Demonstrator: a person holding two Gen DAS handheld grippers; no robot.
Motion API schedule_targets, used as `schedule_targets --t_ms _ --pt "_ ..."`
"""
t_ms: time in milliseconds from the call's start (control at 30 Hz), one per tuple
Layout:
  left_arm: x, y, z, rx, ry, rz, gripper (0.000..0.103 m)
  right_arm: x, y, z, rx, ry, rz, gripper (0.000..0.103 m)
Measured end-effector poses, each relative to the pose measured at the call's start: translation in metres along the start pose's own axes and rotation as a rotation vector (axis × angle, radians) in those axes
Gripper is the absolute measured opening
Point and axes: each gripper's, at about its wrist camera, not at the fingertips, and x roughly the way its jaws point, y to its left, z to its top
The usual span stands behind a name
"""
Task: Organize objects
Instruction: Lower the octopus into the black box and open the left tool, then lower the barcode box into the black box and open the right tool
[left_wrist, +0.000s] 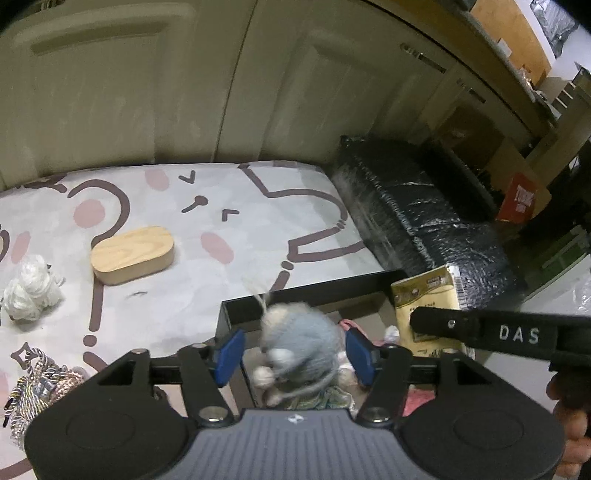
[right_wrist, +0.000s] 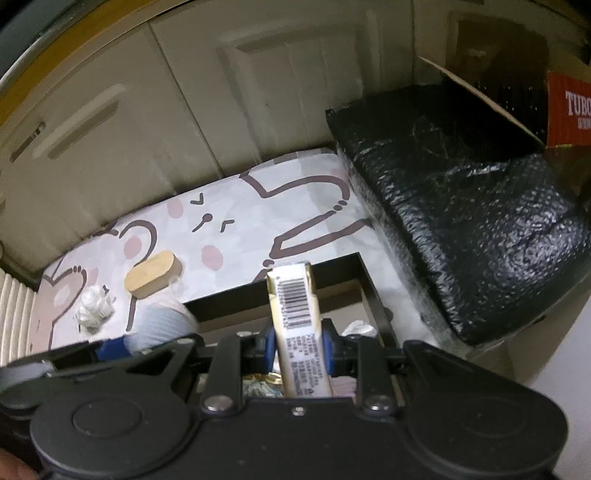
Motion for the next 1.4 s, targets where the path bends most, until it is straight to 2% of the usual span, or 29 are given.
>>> schedule_targets --t_ms 200,367,500,600,633,667,700,733,800,1033,1100,1133,1267,1400 --pt "-0.004 0.002 -0.001 0.041 0.009 0.03 0.068 0.013 -0.005 0.002 0.117 0.006 0.017 0.025" --pt "-0.005 0.005 -0.002 0.081 0.034 0.079 0.067 0.027 0.006 0.0 0.065 0.055 0.04 0.026" --pt "-0.007 0.008 -0.001 0.088 0.044 0.101 0.067 0.031 0.011 0.0 0.054 0.075 0.092 0.026" --pt "-0.009 0.009 -0.001 0.087 0.047 0.106 0.067 0.033 0.016 -0.001 0.009 0.1 0.1 0.029" --pt "-0.009 0.009 -0.001 0.087 0.049 0.107 0.067 0.035 0.018 -0.002 -0.006 0.102 0.074 0.037" --pt "-0.01 0.009 -0.001 0.089 0.051 0.108 0.067 0.035 0.02 -0.003 -0.03 0.09 0.027 0.055" --pt "-0.011 0.008 -0.001 0.091 0.052 0.11 0.067 0.034 0.022 -0.004 -0.057 0.069 -0.027 0.063" --pt "-0.011 0.008 -0.001 0.094 0.052 0.11 0.067 0.032 0.024 -0.005 -0.086 0.045 -0.066 0.064" --pt "-0.013 0.007 -0.001 0.1 0.052 0.11 0.067 0.029 0.026 -0.005 -0.121 0.025 -0.093 0.061" --pt "-0.021 0.004 -0.001 0.113 0.044 0.112 0.067 0.022 0.02 -0.005 -0.119 0.025 -0.099 0.057" --pt "-0.023 0.004 -0.002 0.115 0.044 0.108 0.067 0.019 0.019 -0.006 -0.121 0.016 -0.096 0.04" --pt "-0.024 0.004 -0.002 0.115 0.044 0.105 0.067 0.018 0.02 -0.005 -0.123 0.02 -0.079 0.026" --pt "-0.028 0.005 -0.002 0.115 0.04 0.098 0.067 0.018 0.025 -0.005 -0.113 0.051 0.015 0.023" --pt "-0.03 0.005 -0.003 0.12 0.043 0.096 0.067 0.033 0.039 -0.01 -0.173 0.088 -0.016 0.019"
